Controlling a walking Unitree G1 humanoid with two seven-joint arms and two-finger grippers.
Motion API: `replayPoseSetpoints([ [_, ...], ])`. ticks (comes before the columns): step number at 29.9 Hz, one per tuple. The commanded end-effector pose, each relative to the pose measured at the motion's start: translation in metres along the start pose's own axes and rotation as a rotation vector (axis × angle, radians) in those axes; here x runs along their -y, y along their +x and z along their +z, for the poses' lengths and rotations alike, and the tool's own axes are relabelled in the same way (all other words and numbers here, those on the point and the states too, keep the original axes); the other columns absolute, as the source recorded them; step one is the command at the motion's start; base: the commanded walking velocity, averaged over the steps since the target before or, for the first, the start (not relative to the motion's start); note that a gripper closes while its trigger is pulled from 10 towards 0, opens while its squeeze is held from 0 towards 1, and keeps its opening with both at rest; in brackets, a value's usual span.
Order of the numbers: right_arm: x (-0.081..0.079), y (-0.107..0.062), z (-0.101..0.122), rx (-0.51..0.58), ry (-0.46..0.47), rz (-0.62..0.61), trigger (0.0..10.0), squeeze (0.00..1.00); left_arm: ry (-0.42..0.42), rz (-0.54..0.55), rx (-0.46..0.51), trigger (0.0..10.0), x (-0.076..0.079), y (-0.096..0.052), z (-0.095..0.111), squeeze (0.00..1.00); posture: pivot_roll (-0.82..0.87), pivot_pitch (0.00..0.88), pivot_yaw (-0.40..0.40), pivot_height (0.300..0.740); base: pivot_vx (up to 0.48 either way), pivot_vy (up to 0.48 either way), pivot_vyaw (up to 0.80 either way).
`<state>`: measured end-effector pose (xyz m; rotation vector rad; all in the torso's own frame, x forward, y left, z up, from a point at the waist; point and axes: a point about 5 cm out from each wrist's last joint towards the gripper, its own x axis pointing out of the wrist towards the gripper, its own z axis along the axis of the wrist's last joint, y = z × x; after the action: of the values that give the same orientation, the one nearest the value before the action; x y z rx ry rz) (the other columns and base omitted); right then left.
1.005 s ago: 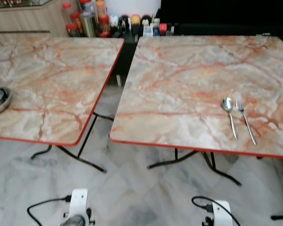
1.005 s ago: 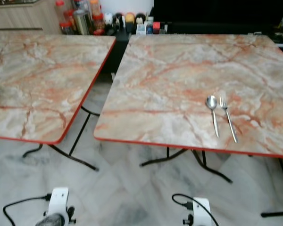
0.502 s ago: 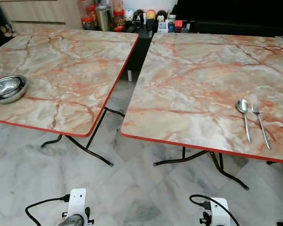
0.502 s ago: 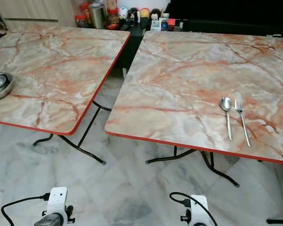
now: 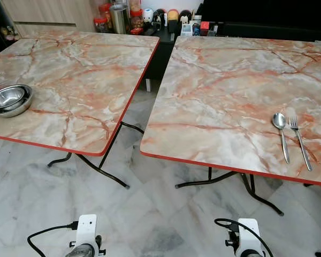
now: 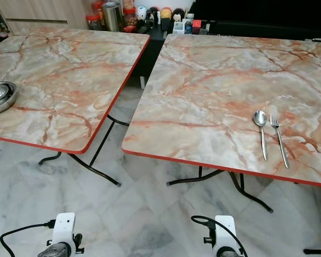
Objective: Setting the table
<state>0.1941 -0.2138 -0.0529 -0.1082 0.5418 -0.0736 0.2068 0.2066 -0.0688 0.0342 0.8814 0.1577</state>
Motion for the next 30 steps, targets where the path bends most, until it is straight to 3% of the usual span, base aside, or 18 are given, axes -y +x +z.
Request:
replayPoseSetpoints([
  [1,0.0,-0.003,0.044,0.251,-0.034,0.019,10.0,0.0,-0.008,0.0,-0.028,10.0,-0.002,-0.001,-0.007,0.0,-0.1,0.121,0.009,0.74,0.0,0.0,0.0],
  [7,-0.005,-0.007,0.053,0.287,-0.024,0.03,10.0,0.0,-0.008,-0.004,-0.029,10.0,-0.001,-0.001,-0.007,0.0,-0.11,0.118,0.006,0.74,0.0,0.0,0.0],
  [12,-0.006,-0.006,0.074,0.375,-0.014,0.019,10.0,0.0,-0.013,-0.005,-0.033,10.0,-0.001,-0.001,-0.009,0.0,-0.1,0.119,0.005,0.74,0.0,0.0,0.0],
  [16,-0.002,-0.017,0.093,0.431,-0.033,0.008,10.0,0.0,-0.013,-0.002,-0.035,10.0,-0.003,-0.002,-0.01,0.0,-0.1,0.12,0.01,0.74,0.0,0.0,0.0],
  [18,0.003,-0.022,0.128,0.536,-0.012,-0.017,10.0,0.0,-0.01,0.001,-0.035,10.0,-0.005,-0.002,-0.011,0.0,-0.1,0.122,0.015,0.74,0.0,0.0,0.0],
  [22,0.004,-0.021,0.152,0.603,-0.01,-0.016,10.0,0.0,-0.011,0.004,-0.028,10.0,-0.006,-0.002,-0.01,0.0,-0.1,0.12,0.014,0.74,0.0,0.0,0.0],
  [24,0.004,-0.016,0.177,0.647,0.0,-0.015,10.0,0.0,-0.025,0.007,-0.009,10.0,-0.006,-0.002,-0.008,0.0,-0.1,0.119,0.014,0.74,0.0,0.0,0.0],
  [30,0.006,0.005,0.208,0.613,0.091,-0.067,10.0,0.0,-0.033,-0.007,0.004,10.0,-0.004,-0.001,-0.004,0.0,-0.11,0.116,0.028,0.74,0.0,0.0,0.0],
])
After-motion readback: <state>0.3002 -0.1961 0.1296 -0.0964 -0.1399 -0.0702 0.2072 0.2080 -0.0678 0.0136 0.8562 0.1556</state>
